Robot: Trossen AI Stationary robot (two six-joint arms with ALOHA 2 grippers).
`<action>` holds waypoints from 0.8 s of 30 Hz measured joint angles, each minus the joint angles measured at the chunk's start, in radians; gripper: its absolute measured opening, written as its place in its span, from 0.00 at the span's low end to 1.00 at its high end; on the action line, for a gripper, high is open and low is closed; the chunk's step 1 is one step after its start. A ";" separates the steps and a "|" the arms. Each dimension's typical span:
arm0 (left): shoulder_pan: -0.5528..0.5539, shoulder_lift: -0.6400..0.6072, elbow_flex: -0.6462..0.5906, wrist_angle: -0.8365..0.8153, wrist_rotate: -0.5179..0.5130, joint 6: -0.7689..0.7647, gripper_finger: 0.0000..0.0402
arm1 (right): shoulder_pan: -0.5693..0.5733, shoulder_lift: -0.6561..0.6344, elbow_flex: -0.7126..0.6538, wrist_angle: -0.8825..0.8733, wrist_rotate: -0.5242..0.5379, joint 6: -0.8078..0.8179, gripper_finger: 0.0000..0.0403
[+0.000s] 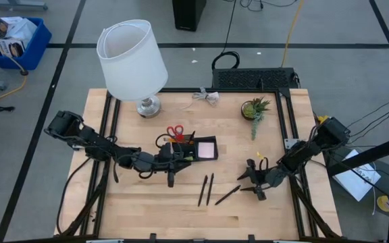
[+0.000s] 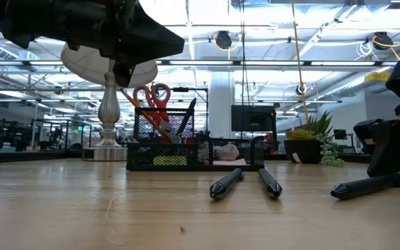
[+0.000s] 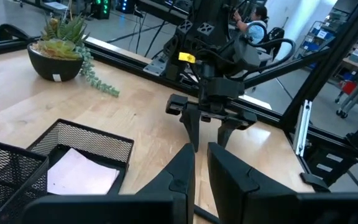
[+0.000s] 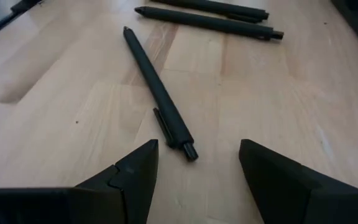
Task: Pick and place office supplies into organizer
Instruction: Put the black pen into the black desk organizer
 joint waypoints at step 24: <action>0.000 0.000 0.000 0.000 0.000 -0.008 0.12 | -0.001 0.203 0.023 0.154 -0.029 0.020 0.44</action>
